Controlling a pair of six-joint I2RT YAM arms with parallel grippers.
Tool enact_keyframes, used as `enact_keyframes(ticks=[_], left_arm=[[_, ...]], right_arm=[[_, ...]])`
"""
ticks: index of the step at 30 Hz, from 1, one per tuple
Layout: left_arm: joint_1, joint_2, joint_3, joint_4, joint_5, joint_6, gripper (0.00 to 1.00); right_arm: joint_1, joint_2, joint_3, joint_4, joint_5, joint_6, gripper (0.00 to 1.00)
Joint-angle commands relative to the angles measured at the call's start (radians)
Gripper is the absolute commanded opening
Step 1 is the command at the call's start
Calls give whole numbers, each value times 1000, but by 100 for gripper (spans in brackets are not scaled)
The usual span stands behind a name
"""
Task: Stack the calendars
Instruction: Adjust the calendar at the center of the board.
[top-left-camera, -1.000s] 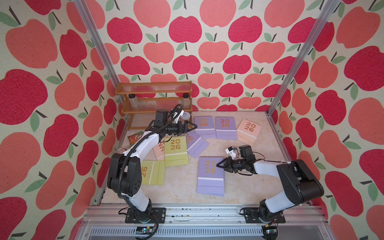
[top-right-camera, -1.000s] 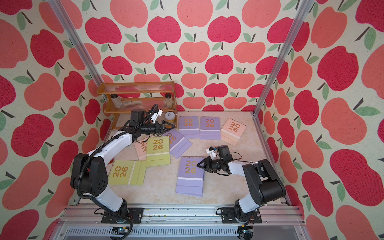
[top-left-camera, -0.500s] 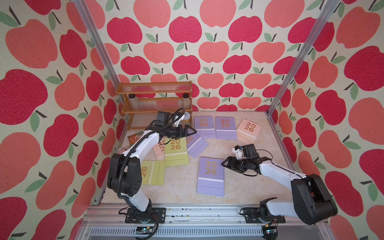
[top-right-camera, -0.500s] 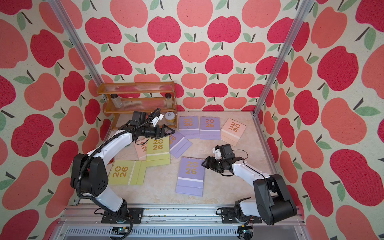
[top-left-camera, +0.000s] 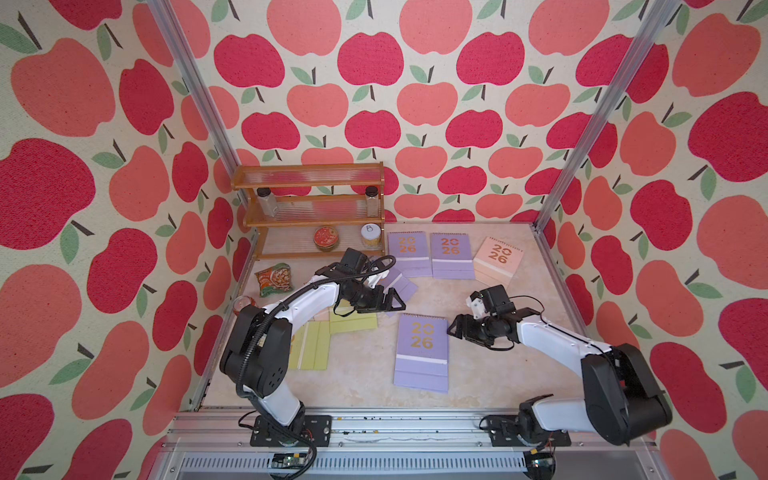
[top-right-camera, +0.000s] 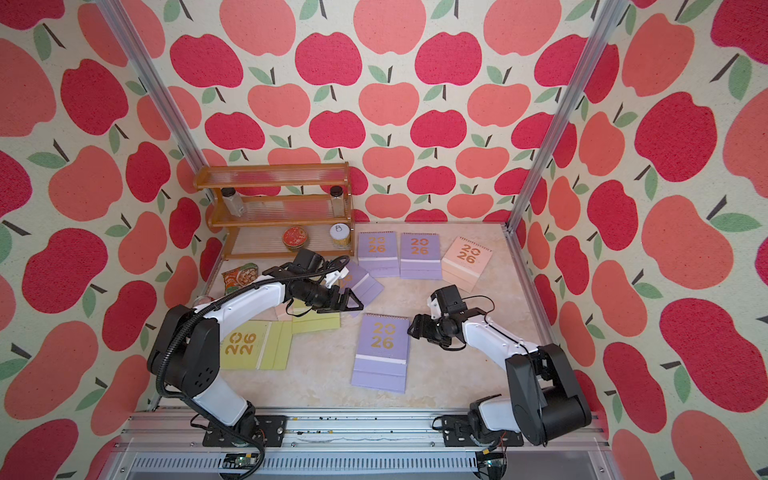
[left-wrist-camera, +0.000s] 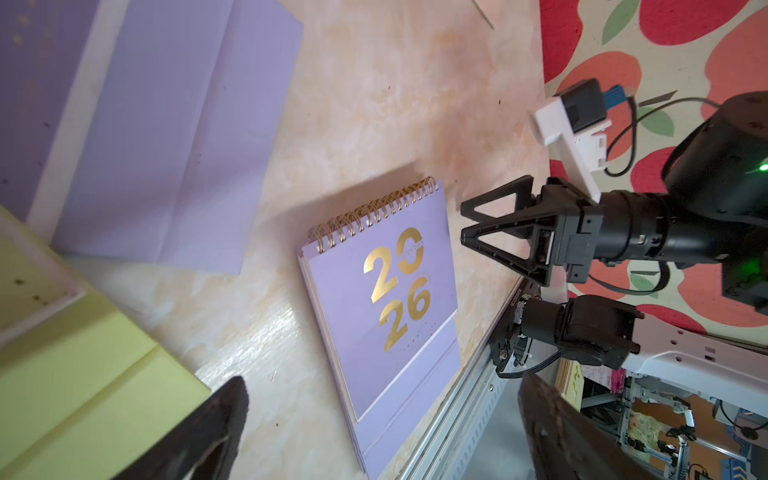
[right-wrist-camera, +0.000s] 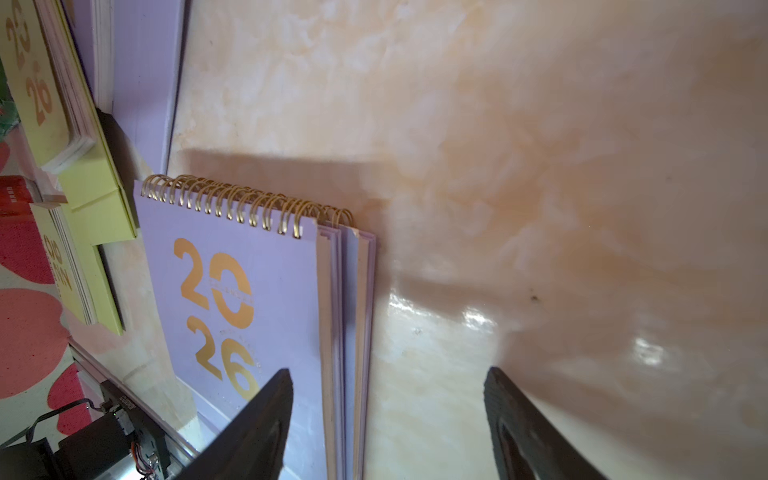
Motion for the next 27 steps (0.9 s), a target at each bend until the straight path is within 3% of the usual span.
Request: enact_keyframes(ticks=[1,12,27], left_arm=[[-20,8,-35,60,-52,-51,100],[-121,107,-62,255,-70,-188,100],[-160,166,-20,325,-52,-253,99]], right_arm=[[15,30,41,37,-50,-8,75],[26,149,70,138,-109,25,75],[44,176,95,194,-151,76,76]])
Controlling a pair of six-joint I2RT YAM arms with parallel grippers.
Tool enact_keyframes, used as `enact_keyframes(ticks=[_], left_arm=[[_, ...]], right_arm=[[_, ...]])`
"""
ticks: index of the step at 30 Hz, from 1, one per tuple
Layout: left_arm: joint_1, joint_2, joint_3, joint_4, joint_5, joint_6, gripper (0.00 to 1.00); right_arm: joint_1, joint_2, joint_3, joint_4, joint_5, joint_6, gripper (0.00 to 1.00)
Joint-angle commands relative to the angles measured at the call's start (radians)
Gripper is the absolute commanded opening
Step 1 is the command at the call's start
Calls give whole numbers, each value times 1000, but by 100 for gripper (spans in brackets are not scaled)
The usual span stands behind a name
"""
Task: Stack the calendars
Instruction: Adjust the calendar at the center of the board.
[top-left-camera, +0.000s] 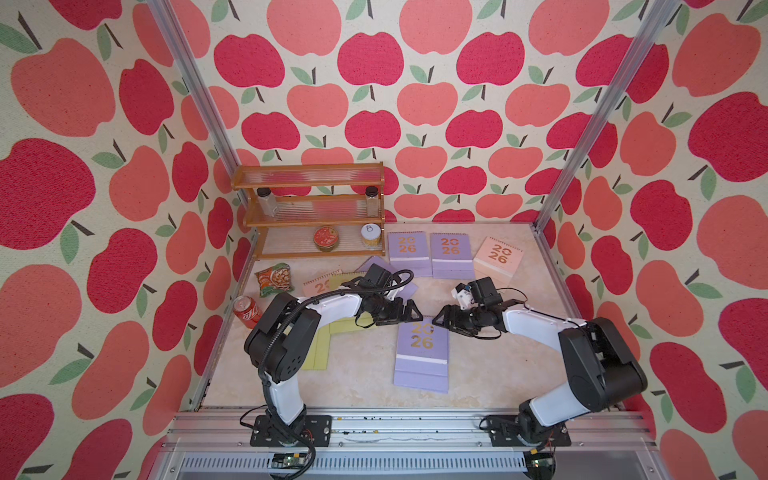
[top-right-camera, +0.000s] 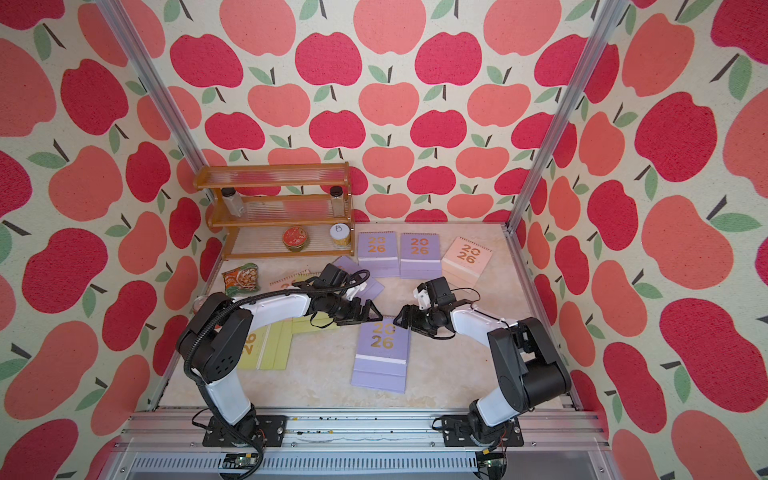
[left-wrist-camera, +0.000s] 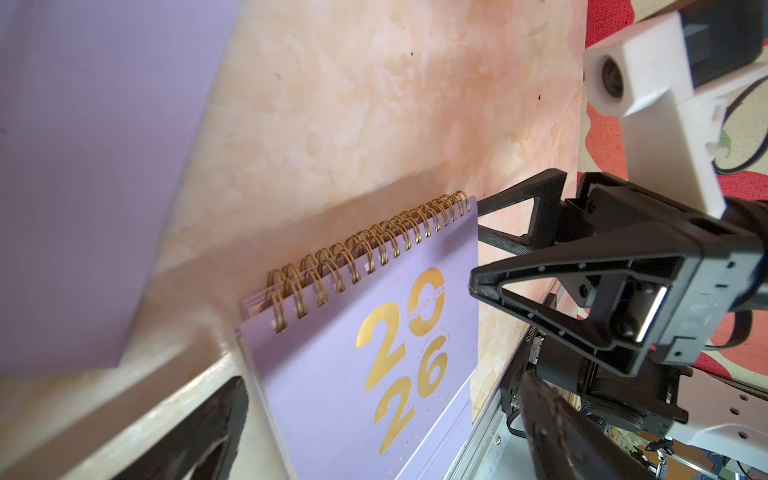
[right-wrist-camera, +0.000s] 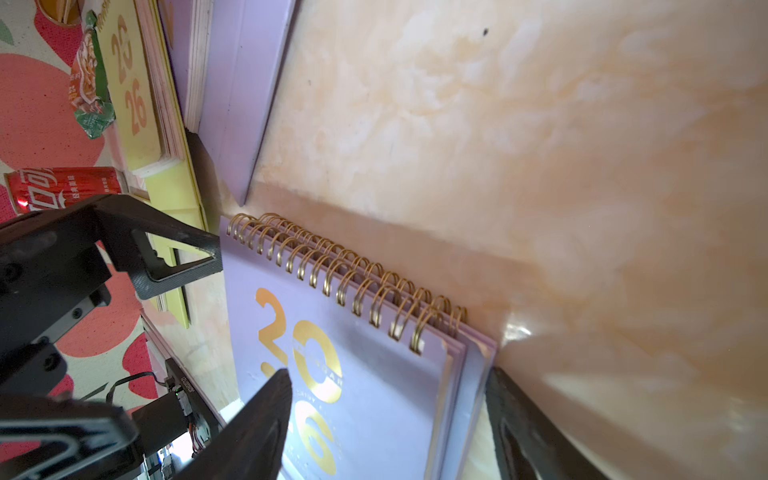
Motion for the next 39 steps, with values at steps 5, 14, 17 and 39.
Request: enact_keyframes(ticks=[5,14,17,39], left_arm=[[-14,28,37,38,14,-34,100],[-21,31,37,53,23,-47,100],[-21,27,34,52,21,-48,99],[60,292,1025,-477,21,272,99]], right_arm=[[11,15,12,49,-27,48,76],[12,38,-1,125,-57,104,76],[12,44,2,123,-52,103,76],[-520,-146,300,-335,33,-218,78]])
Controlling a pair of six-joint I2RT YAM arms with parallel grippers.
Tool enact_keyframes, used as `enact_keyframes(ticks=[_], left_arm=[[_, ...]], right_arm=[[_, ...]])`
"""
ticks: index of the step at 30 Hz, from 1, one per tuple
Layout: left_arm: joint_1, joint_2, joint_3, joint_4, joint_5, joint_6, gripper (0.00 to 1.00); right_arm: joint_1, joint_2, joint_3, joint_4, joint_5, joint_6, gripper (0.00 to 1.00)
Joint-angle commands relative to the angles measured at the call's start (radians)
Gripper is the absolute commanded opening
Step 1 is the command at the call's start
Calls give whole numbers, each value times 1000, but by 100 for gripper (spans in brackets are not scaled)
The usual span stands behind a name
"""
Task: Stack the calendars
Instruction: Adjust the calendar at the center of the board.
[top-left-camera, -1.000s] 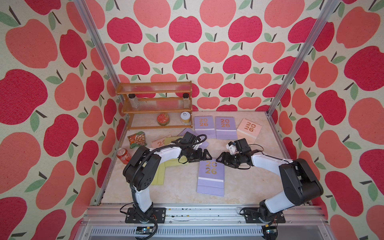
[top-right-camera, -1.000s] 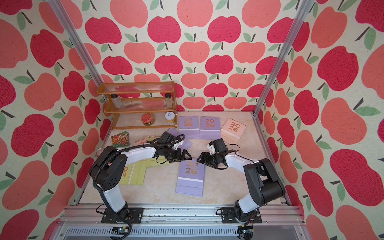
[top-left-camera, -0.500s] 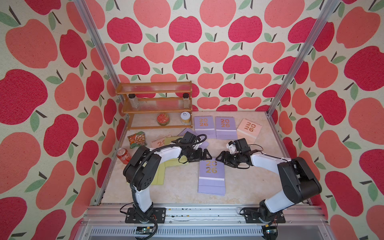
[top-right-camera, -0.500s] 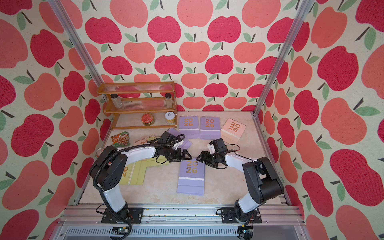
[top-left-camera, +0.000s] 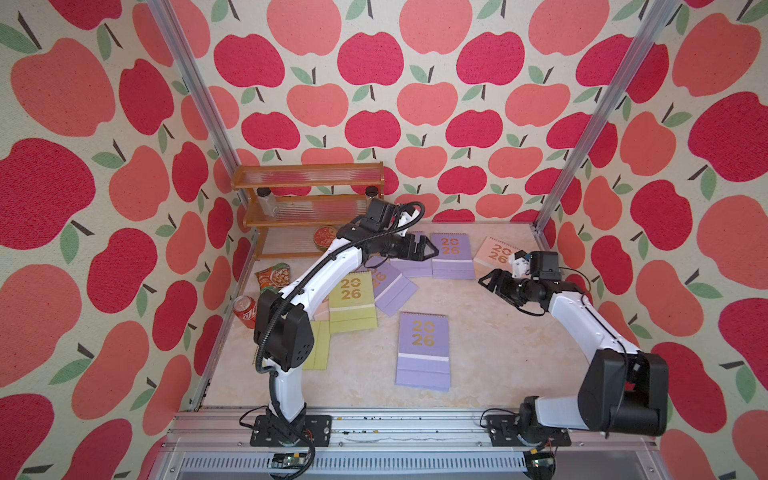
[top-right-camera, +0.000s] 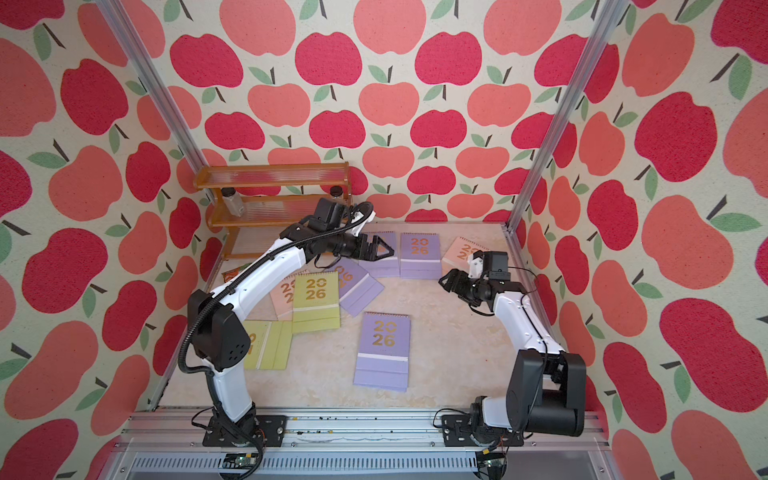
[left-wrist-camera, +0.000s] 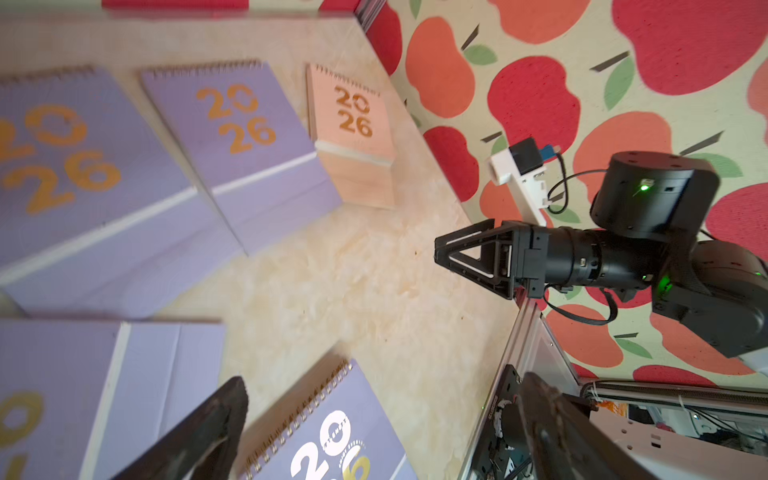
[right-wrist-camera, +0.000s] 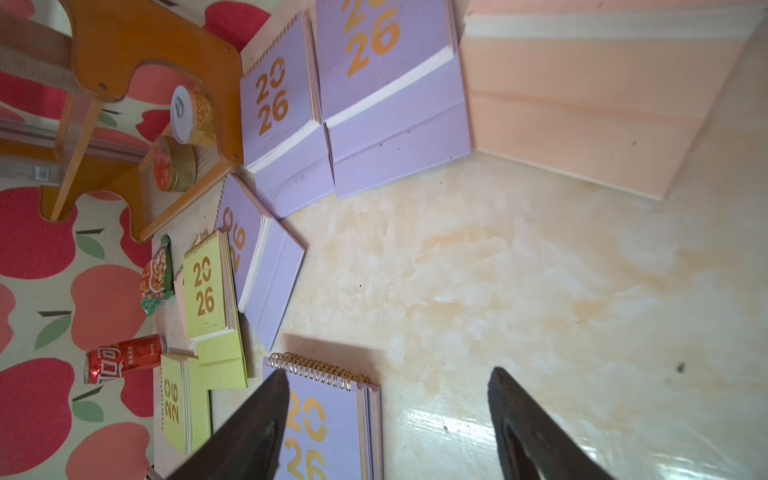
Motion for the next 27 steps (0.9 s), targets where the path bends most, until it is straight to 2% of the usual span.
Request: enact_keyframes(ticks=[1,5,7,10,13,17,20,27], left_arm=[[5,223,270,-125,70,42,99],[1,589,806,-130,193,-69,99],[5,729,954,10,232,-187,99],[14,792,862,342,229,-393,99],[-1,813,766,552,171,-477,99],[-22,849,781,589,138,-487,99],[-30,850,777,550,145,-469,99],[-36,827,711,502,162,-430,100]], right_arm=[[-88,30,83,-93,5,-76,78],[-168,93,170,-85,28,-91,78],[-198,133,195,-47,45,-85,78],[-227,205,230,15,55,-71,78],[-244,291,276,51,54,-59,78],[-245,405,350,96,28,-66,78],[-239,489,424,120,-22,-68,77],[-219,681,650,80,30,-45,77]])
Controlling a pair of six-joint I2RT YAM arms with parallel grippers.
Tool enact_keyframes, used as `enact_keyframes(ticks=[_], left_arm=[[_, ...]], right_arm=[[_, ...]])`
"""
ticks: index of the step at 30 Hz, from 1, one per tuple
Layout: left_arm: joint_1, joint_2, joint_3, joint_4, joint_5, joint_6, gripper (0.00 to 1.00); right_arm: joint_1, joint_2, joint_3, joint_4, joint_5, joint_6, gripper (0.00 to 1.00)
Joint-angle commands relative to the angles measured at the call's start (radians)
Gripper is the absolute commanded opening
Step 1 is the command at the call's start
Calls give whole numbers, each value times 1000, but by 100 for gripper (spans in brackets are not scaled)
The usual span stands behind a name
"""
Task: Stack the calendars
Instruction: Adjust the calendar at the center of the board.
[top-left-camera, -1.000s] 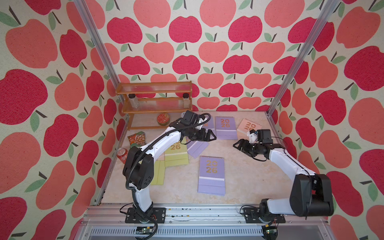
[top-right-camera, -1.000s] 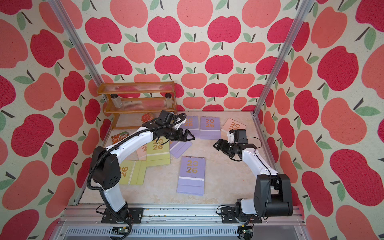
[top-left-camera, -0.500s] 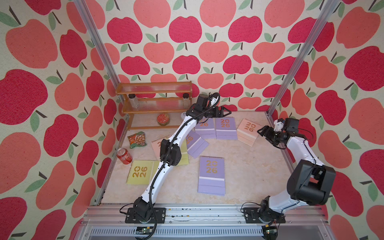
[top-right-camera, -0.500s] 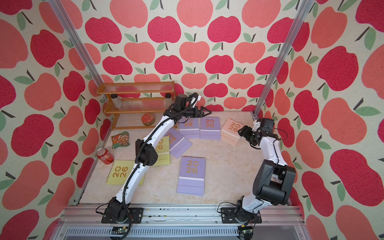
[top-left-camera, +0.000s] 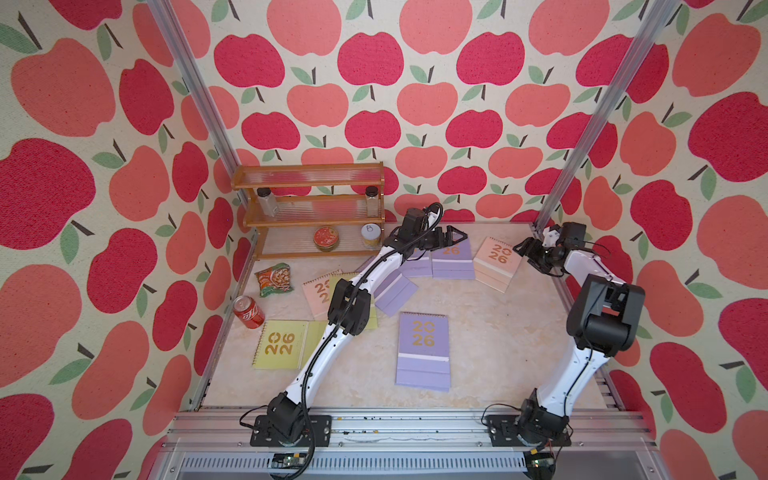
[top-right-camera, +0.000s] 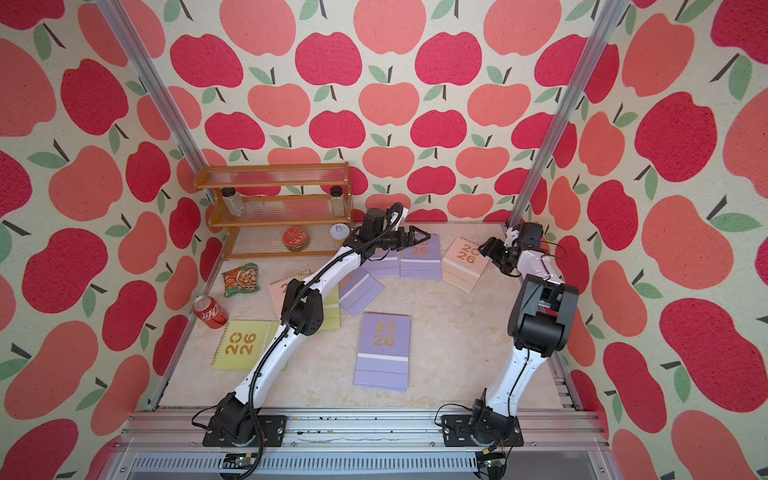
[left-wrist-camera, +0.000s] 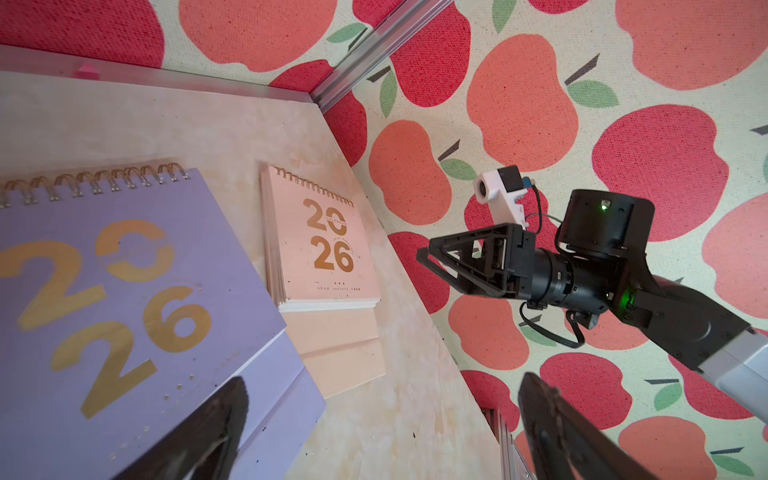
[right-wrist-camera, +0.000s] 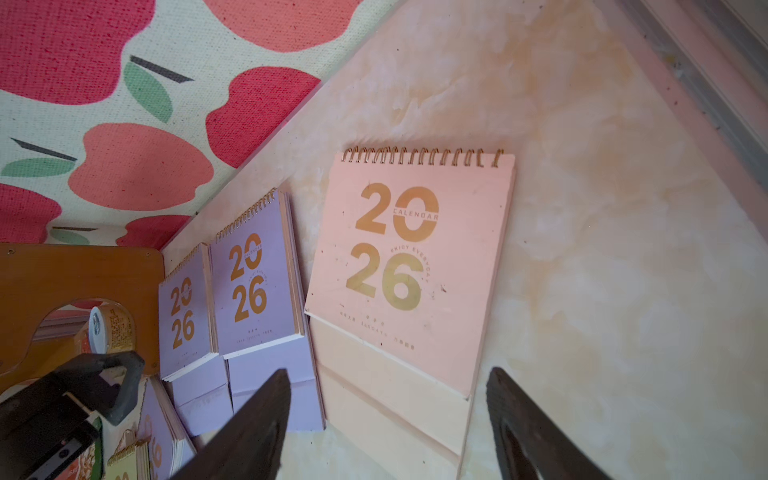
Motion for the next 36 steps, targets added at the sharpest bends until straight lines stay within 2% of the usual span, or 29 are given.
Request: enact_keyframes(ticks=[1,4,8,18,23,36], left_arm=[[-1,-44,-34,3,20,10,99],[-10,-51,-58,-9,24,18,100],[-28,-61,-89,-12,20,28,100],[-41,-68,-128,-37,21,32,99],[-50,-69,-144,0,24,-7,100],[-148,-62,-201,50,-10,-134,99]], right_arm=[[7,85,121,-18,7,7,77],[21,172,247,-60,55,-57,77],[33,293,415,-98,56,-118,78],[64,536,725,-155,26,-162,79],[70,582,774,-184,12,-134,79],[69,584,739,-257,-19,-115,78]])
